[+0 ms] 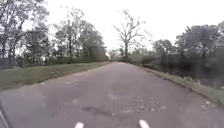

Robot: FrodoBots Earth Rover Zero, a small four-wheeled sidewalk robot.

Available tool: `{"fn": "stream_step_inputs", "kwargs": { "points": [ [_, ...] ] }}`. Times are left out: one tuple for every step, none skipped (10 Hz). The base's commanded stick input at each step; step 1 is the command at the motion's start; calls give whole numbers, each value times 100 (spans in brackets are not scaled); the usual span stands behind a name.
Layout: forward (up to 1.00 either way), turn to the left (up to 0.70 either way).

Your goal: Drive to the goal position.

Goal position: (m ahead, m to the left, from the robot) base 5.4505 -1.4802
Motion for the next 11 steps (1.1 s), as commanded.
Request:
{"fn": "stream_step_inputs", "kwargs": {
  "points": [
    [70, 0],
    [70, 0],
    [70, 0],
    [70, 0],
    [70, 0],
    [70, 0],
    [70, 0],
    [70, 0],
    [70, 0],
    [70, 0],
    [70, 0]
  ]
}}
